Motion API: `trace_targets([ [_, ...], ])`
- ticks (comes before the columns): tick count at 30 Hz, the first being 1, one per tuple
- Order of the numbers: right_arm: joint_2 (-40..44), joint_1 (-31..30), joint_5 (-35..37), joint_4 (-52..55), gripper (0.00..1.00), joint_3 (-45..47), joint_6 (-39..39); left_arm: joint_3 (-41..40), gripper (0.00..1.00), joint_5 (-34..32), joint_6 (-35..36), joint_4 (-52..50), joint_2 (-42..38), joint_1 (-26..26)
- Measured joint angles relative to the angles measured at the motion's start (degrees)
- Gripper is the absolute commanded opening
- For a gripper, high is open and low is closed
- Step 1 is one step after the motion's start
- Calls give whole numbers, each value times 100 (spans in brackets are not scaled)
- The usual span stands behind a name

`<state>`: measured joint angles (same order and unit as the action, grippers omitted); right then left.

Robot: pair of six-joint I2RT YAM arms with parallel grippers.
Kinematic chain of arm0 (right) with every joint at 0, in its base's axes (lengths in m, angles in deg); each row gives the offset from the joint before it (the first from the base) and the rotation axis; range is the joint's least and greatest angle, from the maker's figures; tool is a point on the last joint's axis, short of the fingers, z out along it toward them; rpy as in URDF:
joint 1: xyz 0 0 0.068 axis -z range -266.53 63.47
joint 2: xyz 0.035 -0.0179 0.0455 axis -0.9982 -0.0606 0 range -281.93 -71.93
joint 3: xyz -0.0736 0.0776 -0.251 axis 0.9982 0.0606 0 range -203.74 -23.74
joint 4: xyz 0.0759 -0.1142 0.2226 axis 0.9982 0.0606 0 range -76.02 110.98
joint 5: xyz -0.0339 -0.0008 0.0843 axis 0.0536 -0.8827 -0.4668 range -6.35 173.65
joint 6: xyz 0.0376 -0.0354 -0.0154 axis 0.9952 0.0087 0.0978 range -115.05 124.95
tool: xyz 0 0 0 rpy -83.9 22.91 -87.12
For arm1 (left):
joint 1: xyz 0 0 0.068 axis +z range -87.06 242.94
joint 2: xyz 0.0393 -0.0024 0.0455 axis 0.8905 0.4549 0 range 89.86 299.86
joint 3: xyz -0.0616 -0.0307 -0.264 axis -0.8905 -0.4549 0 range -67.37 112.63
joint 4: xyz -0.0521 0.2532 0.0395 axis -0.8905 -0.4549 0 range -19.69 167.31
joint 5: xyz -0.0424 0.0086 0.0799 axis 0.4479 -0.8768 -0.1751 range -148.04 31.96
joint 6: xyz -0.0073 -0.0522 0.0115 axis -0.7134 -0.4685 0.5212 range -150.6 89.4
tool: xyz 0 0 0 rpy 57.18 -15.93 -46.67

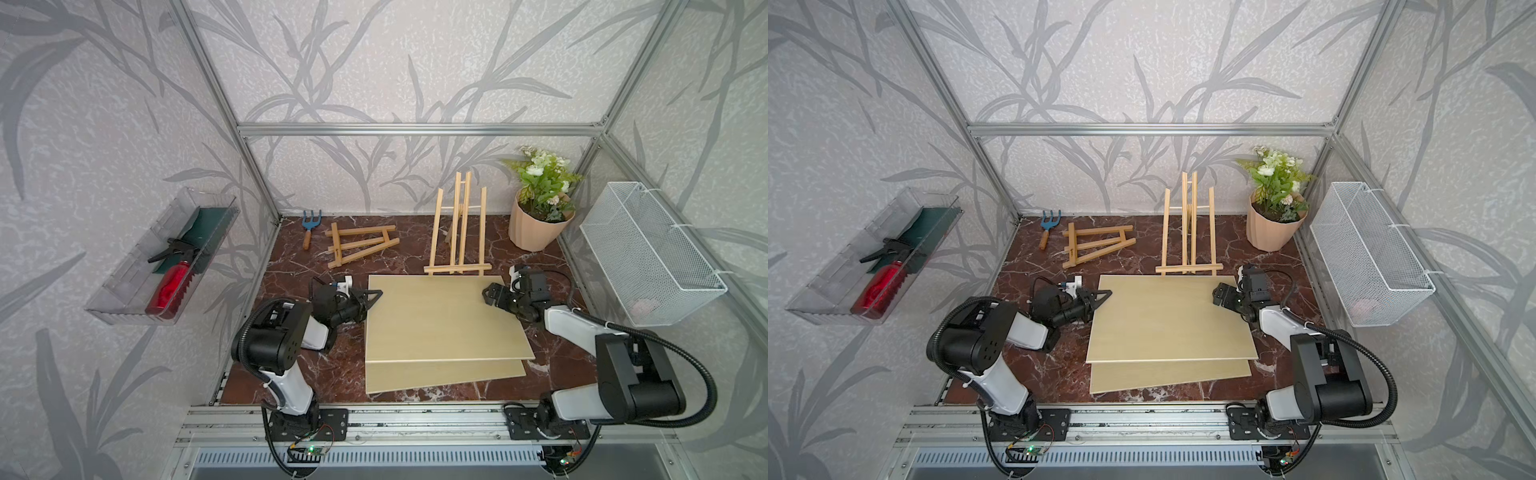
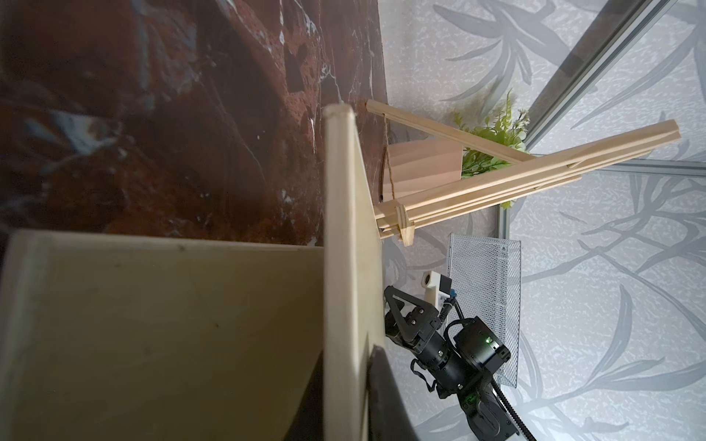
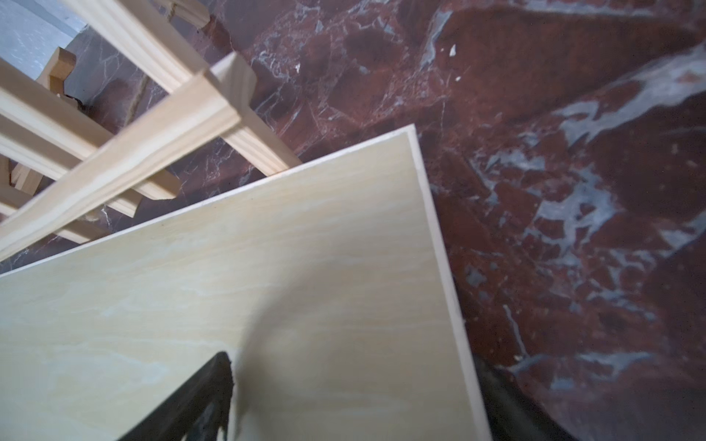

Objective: Disassemble the easel
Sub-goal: Move the easel to the center of the board.

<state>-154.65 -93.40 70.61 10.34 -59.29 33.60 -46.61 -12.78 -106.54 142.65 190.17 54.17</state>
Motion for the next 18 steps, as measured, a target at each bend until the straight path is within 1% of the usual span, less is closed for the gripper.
trace_targets([
  [3,-168,0,17,-39,92,-90,7,79,0,-7,-42,20,118,7],
  [10,-492,2,35,-195,92,-428,2,385,0,-42,-9,-177,120,61],
  [18,-828,0,-59,-501,93,-560,90,765,0,72,103,-428,291,199],
])
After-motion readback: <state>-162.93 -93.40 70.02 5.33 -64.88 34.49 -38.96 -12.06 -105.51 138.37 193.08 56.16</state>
